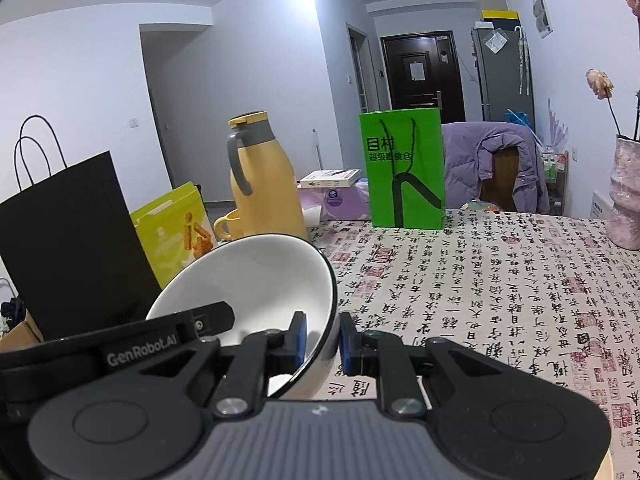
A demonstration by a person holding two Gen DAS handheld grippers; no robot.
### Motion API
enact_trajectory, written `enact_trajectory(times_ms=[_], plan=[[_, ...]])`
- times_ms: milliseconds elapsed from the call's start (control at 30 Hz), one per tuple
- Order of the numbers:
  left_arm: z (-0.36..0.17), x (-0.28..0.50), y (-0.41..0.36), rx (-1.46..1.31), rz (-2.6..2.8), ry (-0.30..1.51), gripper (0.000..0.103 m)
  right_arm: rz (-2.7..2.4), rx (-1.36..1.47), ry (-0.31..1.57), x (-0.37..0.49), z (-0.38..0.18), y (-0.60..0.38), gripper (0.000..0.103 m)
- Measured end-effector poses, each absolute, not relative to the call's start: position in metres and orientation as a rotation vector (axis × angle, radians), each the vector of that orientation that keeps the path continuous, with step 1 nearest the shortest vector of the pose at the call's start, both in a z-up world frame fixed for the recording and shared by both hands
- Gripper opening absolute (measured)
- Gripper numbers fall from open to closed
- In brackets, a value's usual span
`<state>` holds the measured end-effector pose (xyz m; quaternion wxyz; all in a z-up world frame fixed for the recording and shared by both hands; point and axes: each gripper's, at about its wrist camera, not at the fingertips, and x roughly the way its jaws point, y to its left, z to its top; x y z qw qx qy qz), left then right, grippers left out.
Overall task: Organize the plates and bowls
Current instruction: 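Lower the white bowl with both tools into the blue bowl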
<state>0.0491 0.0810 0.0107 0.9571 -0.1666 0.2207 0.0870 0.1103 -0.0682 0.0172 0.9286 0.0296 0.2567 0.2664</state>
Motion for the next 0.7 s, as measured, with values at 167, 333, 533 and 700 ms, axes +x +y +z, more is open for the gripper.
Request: enact_trajectory(times_ms=[167, 333, 533, 700], plan=[[0.008, 0.047, 0.092, -0.349, 0.187, 0.449, 0.021, 0.556, 0.051, 0.532, 0.109, 0.014, -0.058, 0.017], [0.005, 0.045, 0.101, -0.357, 0.196, 0.452, 0.021, 0.565, 0.042, 0.538, 0.109, 0.012, -0.048, 0.017], [0.000, 0.044, 0.111, -0.371, 0.202, 0.460, 0.021, 0.572, 0.033, 0.549, 0.110, 0.008, -0.037, 0.017], [-0.005, 0.044, 0.120, -0.382, 0.209, 0.466, 0.021, 0.578, 0.025, 0.559, 0.110, 0.005, -0.028, 0.017]])
